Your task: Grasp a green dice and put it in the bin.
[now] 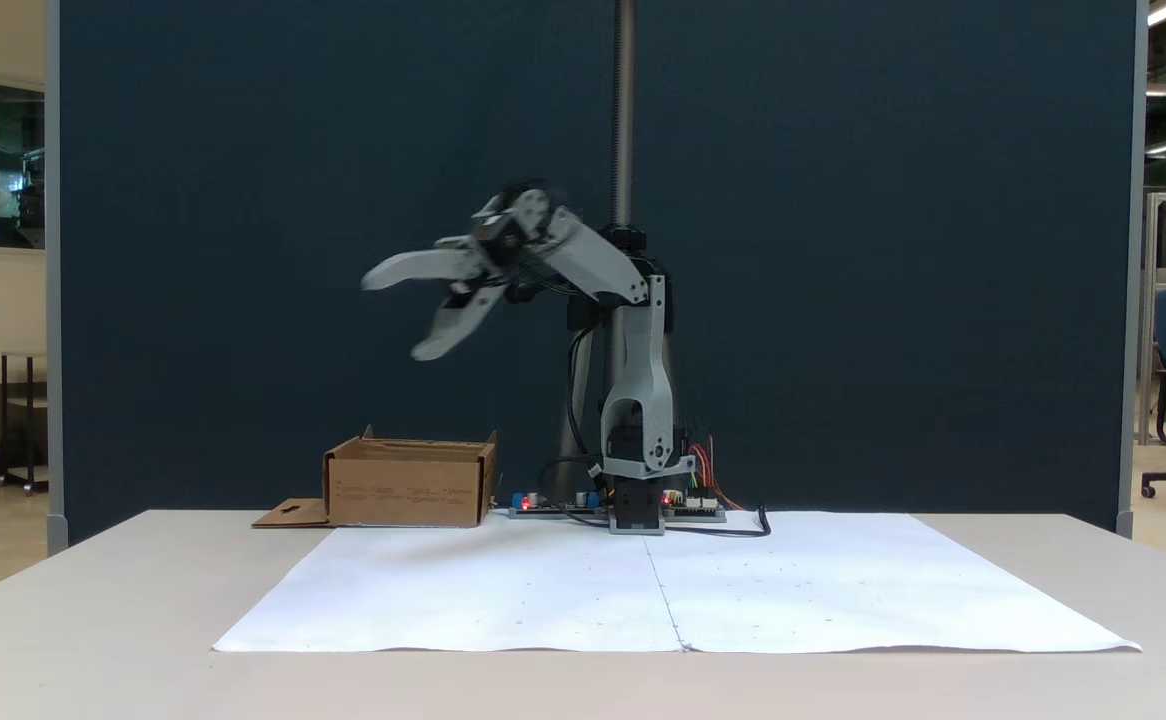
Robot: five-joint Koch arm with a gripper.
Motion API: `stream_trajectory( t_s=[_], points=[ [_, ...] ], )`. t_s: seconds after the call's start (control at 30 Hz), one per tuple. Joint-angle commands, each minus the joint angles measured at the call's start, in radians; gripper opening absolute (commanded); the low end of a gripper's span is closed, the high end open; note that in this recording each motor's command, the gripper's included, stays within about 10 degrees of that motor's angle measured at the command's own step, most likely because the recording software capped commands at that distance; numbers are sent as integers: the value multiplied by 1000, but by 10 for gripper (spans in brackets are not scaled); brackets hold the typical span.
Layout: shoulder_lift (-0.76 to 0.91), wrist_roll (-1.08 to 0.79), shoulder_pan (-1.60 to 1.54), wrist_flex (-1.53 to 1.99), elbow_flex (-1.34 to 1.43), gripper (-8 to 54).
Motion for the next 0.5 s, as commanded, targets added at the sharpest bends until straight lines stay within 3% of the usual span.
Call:
stream_trajectory(
  t_s=[0.0,0.27,0.47],
  points=[
    [44,49,-133,-57,-48,435],
    [84,92,-549,-49,-2,435],
    [233,89,-732,-231,387,436]
  ],
)
